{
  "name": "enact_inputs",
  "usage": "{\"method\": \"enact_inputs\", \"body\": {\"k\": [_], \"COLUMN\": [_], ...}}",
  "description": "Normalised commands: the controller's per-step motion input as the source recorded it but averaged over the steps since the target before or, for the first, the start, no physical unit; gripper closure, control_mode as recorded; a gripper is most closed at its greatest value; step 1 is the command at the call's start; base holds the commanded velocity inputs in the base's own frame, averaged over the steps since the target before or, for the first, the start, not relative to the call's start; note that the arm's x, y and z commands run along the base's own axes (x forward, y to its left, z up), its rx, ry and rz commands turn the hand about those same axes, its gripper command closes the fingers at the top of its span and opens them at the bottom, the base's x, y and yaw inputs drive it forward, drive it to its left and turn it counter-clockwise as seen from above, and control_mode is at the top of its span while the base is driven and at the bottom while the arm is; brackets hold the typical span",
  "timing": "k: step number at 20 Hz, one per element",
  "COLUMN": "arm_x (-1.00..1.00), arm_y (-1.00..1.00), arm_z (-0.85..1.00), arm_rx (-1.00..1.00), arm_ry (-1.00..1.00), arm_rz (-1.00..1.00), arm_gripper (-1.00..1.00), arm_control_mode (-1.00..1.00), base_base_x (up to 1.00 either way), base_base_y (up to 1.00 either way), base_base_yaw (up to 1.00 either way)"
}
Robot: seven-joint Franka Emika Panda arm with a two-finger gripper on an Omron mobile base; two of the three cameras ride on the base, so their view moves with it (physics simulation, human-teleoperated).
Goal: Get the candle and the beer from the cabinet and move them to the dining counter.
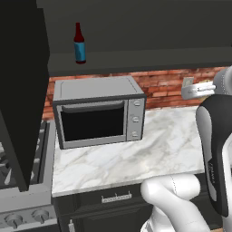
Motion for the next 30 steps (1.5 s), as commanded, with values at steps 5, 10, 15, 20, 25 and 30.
{"method": "enact_inputs", "body": {"k": [5, 10, 15, 20, 25, 30], "arm_x": [0.00, 0.00, 0.00, 0.00, 0.00, 0.00], "arm_y": [0.00, 0.00, 0.00, 0.00, 0.00, 0.00], "arm_z": [0.00, 0.00, 0.00, 0.00, 0.00, 0.00], "arm_rx": [0.00, 0.00, 0.00, 0.00, 0.00, 0.00], "arm_ry": [0.00, 0.00, 0.00, 0.00, 0.00, 0.00], "arm_rz": [0.00, 0.00, 0.00, 0.00, 0.00, 0.00], "arm_gripper": [1.00, 1.00, 1.00, 1.00, 1.00, 1.00], "arm_control_mode": [-1.00, -1.00, 1.00, 1.00, 1.00, 1.00], "base_base_x": [0.00, 0.00, -0.36, -0.99, -0.99, -0.86], "base_base_y": [0.00, 0.00, 0.00, 0.00, 0.00, -0.02], "base_base_yaw": [0.00, 0.00, 0.00, -0.03, -0.03, 0.15]}}
